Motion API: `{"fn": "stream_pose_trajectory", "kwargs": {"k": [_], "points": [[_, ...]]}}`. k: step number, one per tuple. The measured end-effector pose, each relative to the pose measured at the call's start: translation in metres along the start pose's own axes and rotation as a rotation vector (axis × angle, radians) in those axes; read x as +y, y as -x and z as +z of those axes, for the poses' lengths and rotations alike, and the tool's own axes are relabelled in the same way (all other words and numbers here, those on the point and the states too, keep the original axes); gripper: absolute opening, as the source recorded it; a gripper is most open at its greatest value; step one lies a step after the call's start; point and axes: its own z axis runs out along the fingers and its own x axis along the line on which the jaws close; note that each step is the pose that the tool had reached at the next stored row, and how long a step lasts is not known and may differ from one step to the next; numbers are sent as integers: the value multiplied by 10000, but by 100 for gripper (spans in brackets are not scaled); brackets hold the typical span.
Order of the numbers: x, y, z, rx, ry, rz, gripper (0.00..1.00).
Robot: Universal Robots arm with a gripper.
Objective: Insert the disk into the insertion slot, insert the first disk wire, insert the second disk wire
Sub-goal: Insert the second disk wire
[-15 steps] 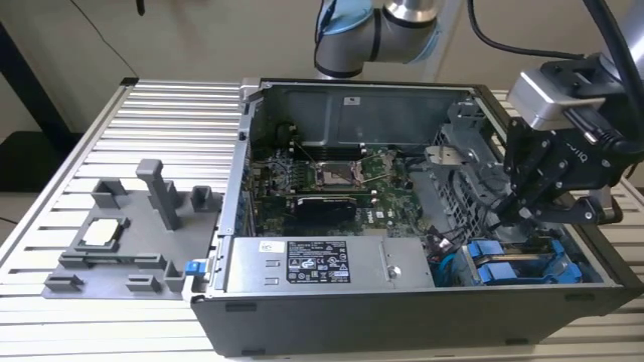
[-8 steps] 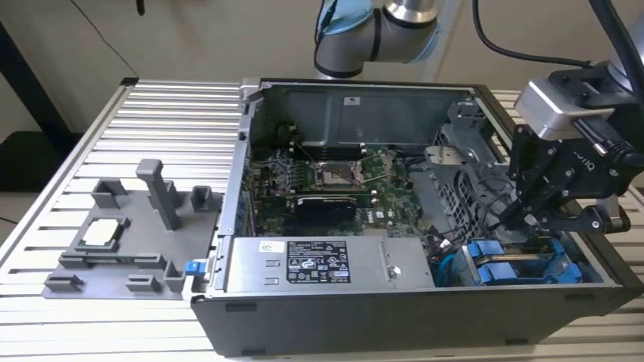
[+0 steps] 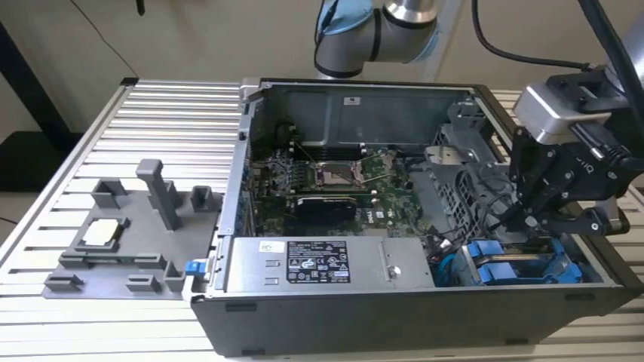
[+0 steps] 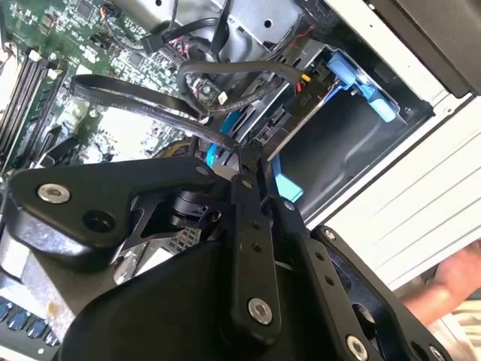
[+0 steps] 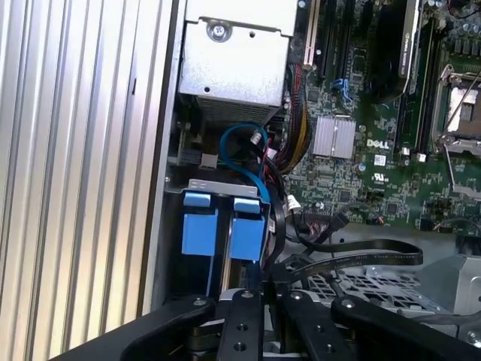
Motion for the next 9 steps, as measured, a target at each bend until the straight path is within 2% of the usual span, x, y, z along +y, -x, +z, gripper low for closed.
{"fn": "stream_pose_trajectory", "kwargs": {"k": [2, 4, 9], "points": [[0, -1, 18, 11, -97, -7, 16], [-1, -6, 39, 14, -150, -10, 16], [-21, -30, 86, 17, -182, 75, 16]]}}
